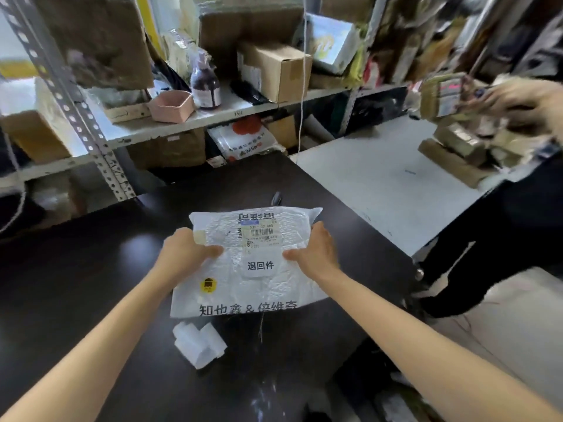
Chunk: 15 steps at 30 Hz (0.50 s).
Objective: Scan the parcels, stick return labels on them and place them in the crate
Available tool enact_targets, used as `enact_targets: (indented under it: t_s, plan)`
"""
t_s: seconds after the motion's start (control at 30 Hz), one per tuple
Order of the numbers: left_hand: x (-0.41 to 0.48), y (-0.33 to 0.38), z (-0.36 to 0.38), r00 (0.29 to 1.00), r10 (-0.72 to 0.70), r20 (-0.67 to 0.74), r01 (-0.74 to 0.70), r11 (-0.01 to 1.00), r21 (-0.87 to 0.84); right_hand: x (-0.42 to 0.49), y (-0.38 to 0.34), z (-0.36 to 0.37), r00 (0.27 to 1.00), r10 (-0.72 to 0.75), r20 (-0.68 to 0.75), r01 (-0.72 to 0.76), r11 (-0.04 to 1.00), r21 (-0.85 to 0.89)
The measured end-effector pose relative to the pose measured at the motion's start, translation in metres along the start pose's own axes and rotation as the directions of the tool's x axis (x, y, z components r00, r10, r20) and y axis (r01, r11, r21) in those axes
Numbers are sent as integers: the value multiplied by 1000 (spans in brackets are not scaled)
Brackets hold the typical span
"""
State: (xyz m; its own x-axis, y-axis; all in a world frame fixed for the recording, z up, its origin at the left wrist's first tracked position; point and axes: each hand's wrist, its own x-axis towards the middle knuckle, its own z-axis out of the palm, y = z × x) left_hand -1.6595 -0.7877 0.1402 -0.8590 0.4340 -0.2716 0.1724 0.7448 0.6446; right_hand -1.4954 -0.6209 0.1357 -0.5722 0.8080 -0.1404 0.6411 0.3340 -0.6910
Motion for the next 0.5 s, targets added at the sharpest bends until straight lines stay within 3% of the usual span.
enact_targets:
  t_s: [0.27,0.5]
  plan:
    - [-56,34,47,938,209,278,-221,975,11,-98,57,-56,953,207,-222,-210,978,10]
    - [-152,78,134,785,335,521,-414,909,39,-222,150,-109,796,471,-380,-452,880,142]
